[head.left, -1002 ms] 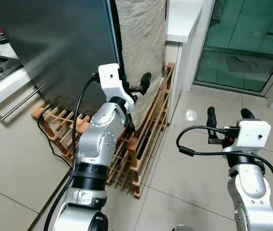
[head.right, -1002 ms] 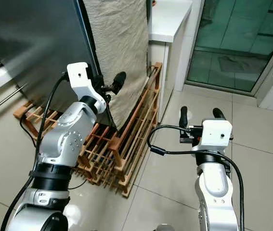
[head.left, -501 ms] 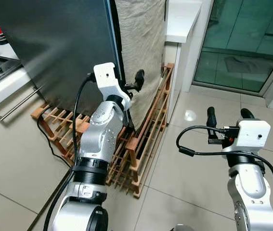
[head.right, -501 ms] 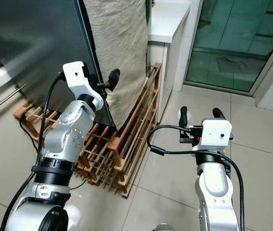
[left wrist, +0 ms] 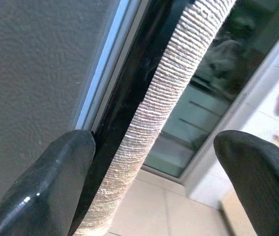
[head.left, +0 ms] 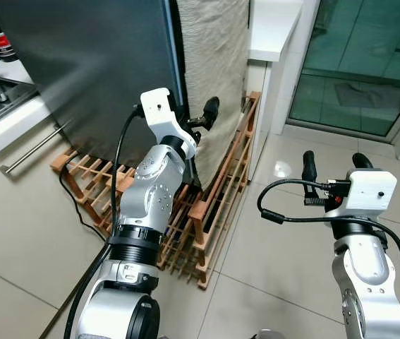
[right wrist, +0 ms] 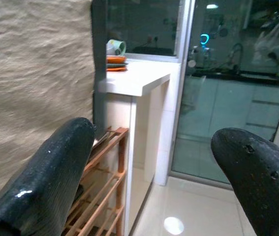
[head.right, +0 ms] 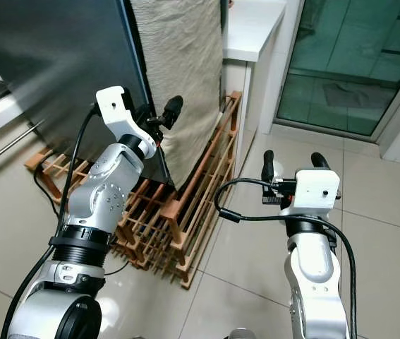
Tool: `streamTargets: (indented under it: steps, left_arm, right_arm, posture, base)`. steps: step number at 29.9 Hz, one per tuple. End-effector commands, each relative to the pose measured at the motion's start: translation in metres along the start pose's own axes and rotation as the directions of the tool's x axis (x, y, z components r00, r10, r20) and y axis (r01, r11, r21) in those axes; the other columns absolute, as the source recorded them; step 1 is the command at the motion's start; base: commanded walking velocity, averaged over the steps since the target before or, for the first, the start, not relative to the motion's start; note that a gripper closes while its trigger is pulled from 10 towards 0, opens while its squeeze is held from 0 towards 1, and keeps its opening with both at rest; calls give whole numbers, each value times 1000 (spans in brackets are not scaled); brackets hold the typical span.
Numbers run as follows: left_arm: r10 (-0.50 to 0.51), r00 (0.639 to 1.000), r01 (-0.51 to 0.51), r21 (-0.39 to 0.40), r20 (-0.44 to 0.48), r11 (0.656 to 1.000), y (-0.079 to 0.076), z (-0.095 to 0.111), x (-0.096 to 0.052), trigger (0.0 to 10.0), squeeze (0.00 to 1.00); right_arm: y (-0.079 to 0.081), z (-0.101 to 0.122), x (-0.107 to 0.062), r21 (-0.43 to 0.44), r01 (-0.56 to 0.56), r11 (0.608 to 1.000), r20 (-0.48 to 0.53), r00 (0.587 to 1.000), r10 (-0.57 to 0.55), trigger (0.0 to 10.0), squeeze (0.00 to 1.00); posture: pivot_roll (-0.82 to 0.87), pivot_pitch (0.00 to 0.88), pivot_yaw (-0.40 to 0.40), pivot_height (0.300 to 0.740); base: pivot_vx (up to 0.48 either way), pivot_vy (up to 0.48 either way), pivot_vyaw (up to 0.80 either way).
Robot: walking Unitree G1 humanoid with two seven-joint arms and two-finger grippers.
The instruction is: Restocking fridge
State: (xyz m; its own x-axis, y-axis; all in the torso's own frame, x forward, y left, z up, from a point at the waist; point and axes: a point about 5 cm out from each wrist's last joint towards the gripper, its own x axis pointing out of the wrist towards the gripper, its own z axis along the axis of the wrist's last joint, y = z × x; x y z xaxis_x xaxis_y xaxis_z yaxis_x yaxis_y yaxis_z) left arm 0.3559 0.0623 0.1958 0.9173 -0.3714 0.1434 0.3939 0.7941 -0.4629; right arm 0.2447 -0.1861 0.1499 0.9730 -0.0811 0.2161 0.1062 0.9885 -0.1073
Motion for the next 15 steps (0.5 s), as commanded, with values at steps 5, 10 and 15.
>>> streamTargets:
  steps: [5, 10, 15]
  left_arm:
    - [-291, 956, 289, -58, -32, 956, -63, -6, 16, 10000, 0]
    - [-384, 923, 381, -78, -25, 921, -87, -7, 26, 10000, 0]
    - [-521, 853, 508, -168, -40, 845, -106, -14, 17, 10000, 0]
  right_arm:
    - [1, -3, 3, 3, 5, 1000, -9, 1000, -5, 10000, 0]
    - [3, -4, 7, 11, 7, 1000, -7, 1000, -7, 10000, 0]
    - [5, -4, 8, 13, 7, 1000, -3, 1000, -7, 10000, 0]
  posture:
    - [-232, 0, 91, 736]
    - [-231, 0, 99, 736]
    - [-236, 0, 107, 736]
  base:
    - [0, 0, 0]
    - [0, 0, 0]
    - [0, 0, 0]
